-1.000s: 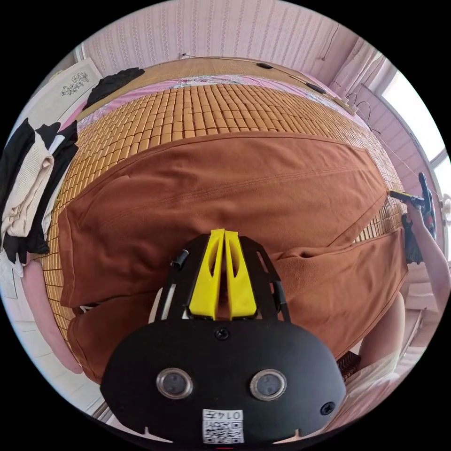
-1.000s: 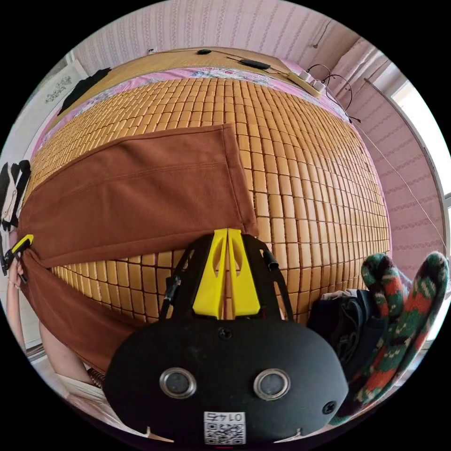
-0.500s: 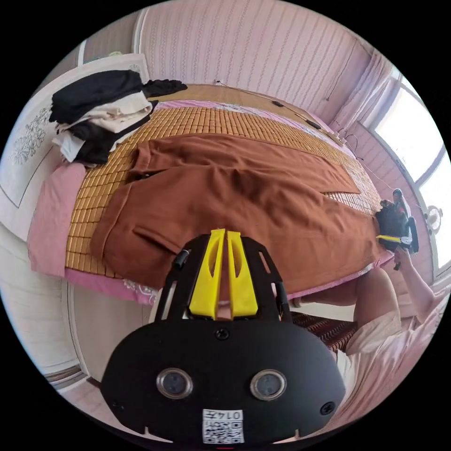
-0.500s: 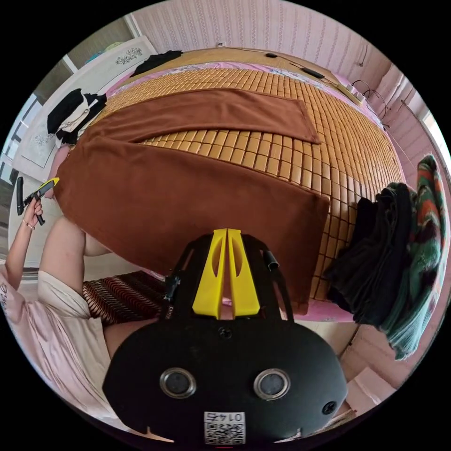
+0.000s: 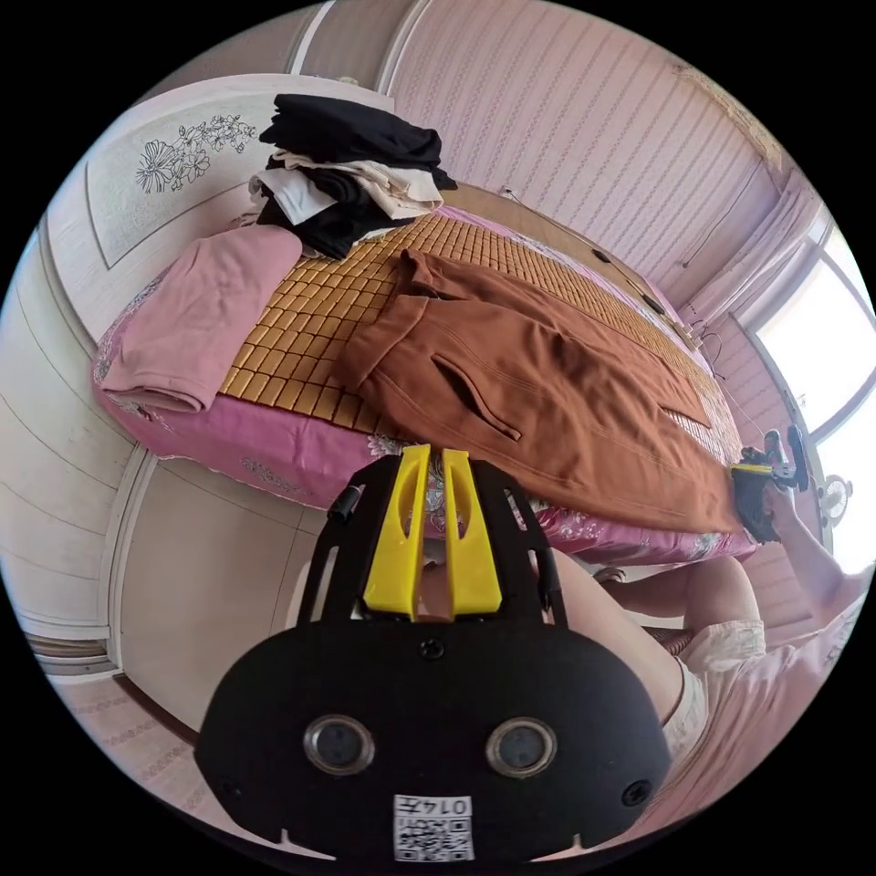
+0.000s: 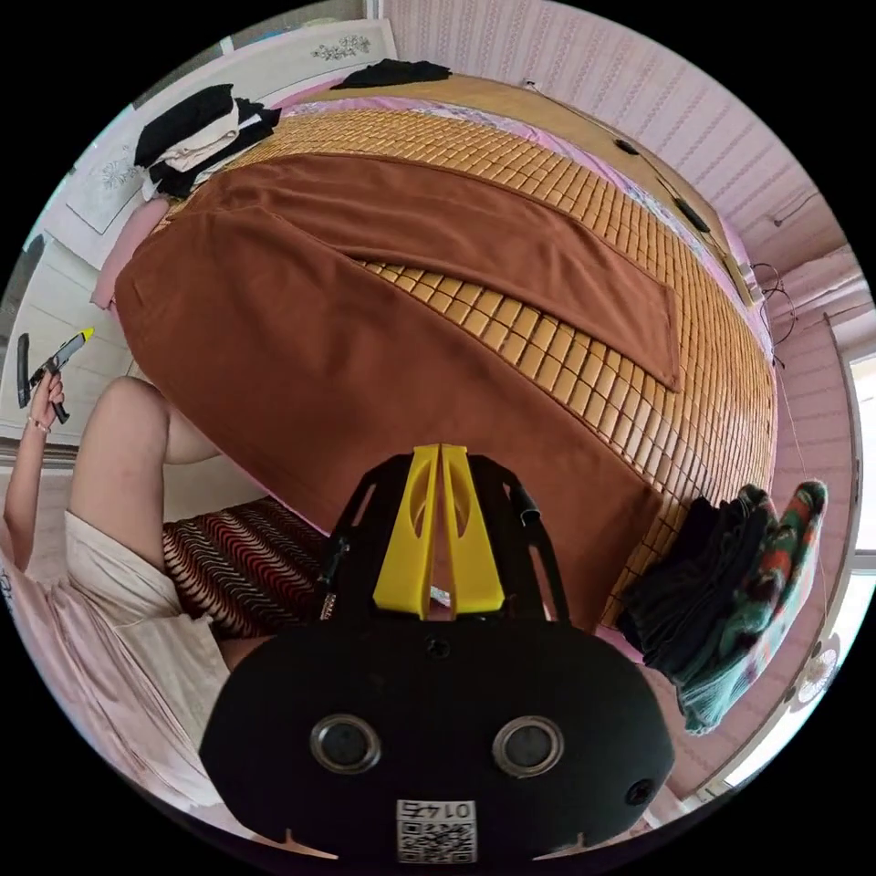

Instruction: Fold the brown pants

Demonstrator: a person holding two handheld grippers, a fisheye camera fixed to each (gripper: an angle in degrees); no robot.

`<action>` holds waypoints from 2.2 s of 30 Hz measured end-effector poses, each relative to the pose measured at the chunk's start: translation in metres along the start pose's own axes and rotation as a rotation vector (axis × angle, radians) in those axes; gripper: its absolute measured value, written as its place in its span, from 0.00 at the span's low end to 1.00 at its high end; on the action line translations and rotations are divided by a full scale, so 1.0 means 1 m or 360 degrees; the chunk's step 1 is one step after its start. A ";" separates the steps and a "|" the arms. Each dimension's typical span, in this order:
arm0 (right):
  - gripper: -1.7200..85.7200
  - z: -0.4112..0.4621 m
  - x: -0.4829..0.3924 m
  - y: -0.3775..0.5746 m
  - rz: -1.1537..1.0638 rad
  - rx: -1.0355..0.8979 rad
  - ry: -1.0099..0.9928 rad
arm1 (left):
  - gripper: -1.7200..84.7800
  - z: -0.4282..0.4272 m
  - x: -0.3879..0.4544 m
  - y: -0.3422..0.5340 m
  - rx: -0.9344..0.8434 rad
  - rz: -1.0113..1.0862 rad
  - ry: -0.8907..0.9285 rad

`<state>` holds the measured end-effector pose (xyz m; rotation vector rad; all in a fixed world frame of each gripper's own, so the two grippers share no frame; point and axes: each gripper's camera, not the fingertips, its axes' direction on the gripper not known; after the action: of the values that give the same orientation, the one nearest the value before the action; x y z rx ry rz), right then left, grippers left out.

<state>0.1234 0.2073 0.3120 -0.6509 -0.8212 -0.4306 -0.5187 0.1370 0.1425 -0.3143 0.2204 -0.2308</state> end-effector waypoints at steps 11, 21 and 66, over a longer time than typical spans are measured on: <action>0.11 0.021 -0.290 -0.232 -0.0941 0.0313 -0.0236 | 0.08 -0.010 -0.061 -0.128 0.0068 0.0105 0.0113; 0.12 0.122 -0.432 -0.318 -0.1130 0.0127 -0.0112 | 0.12 0.042 -0.080 -0.170 -0.0259 0.0107 0.0295; 0.02 0.015 -0.316 -0.254 -0.0884 0.0395 -0.0475 | 0.02 -0.040 -0.107 -0.108 0.0006 0.0016 0.0026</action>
<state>-0.2272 0.0655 0.1644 -0.2474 -1.3240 -0.7284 -0.6508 0.0534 0.1596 -0.3077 0.2376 -0.2239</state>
